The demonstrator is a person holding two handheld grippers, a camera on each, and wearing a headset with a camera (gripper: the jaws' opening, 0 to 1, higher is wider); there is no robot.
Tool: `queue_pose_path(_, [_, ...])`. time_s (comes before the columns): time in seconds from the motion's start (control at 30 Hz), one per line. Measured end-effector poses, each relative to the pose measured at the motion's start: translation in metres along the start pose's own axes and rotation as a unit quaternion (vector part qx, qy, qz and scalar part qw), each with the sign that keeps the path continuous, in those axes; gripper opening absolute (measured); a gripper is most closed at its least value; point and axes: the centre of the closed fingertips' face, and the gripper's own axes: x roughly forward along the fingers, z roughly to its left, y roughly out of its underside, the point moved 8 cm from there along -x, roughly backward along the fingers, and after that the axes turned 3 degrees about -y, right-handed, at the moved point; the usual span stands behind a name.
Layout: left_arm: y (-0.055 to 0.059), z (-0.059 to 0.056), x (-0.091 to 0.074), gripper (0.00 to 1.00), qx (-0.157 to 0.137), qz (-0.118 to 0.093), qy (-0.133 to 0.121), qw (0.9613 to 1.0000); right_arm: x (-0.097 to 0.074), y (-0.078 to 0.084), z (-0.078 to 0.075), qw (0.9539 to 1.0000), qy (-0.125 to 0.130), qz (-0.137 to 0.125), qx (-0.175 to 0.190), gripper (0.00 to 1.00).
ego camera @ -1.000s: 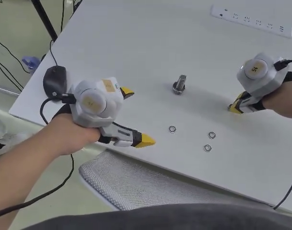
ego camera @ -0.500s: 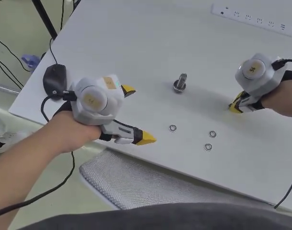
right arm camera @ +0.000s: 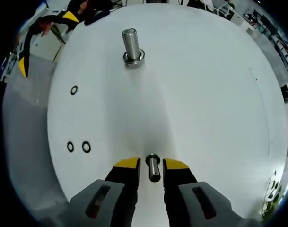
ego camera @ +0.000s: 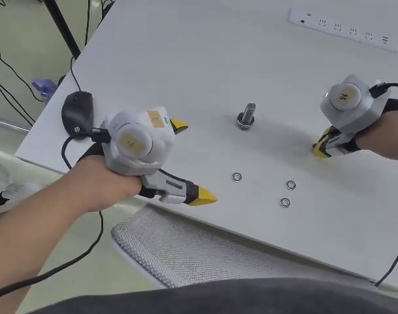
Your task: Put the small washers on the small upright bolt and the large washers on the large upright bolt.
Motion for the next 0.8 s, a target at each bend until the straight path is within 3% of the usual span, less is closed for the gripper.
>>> queue_pose_path(0.33, [-0.005, 0.002, 0.002, 0.97, 0.01, 0.001, 0.007, 0.9999, -0.008, -0.002, -0.008, 0.9998, 0.007, -0.017, 0.005, 0.24])
queue_pose_path(0.8, [-0.007, -0.004, 0.002, 0.99, 0.011, -0.002, 0.016, 0.9998, -0.03, -0.012, 0.004, 0.9989, 0.018, -0.037, -0.023, 0.26])
